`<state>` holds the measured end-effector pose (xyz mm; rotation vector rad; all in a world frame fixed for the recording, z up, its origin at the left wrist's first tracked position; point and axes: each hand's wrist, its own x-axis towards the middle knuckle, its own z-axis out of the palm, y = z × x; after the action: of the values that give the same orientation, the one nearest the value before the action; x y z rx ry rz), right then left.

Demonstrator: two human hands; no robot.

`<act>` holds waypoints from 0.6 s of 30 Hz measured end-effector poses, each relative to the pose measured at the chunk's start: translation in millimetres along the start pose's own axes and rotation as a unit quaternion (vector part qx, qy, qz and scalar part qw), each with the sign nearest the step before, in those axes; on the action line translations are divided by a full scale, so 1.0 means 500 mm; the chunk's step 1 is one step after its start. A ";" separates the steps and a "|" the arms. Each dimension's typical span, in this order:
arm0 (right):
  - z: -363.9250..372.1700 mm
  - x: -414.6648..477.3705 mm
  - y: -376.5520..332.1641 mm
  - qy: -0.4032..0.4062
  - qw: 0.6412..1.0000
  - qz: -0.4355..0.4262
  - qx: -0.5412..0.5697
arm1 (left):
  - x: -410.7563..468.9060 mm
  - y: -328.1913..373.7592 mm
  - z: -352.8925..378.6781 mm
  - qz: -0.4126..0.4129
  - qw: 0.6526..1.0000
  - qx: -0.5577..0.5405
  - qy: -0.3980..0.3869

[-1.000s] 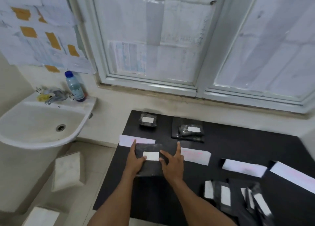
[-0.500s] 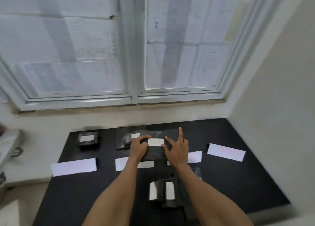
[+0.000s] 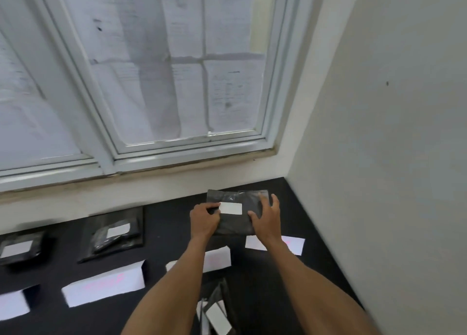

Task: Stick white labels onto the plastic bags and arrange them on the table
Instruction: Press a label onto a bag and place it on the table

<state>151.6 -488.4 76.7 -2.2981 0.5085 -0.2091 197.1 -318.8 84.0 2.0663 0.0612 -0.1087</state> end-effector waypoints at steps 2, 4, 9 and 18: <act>-0.018 0.024 0.016 -0.007 1.000 0.014 0.022 | 0.016 0.011 0.025 -0.007 1.000 0.006 -0.010; -0.033 0.053 0.039 -0.015 0.998 0.034 0.042 | 0.036 0.022 0.059 -0.019 1.000 0.004 -0.019; -0.045 0.129 0.084 -0.031 0.994 0.083 0.071 | 0.095 0.039 0.114 -0.062 0.996 0.006 -0.068; -0.068 0.292 0.190 -0.117 0.980 0.136 0.090 | 0.230 0.007 0.284 -0.133 0.977 -0.020 -0.164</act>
<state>245.9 -632.2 31.9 -2.0172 0.6462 0.1441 304.7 -445.4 7.6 1.9663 0.1355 -0.6055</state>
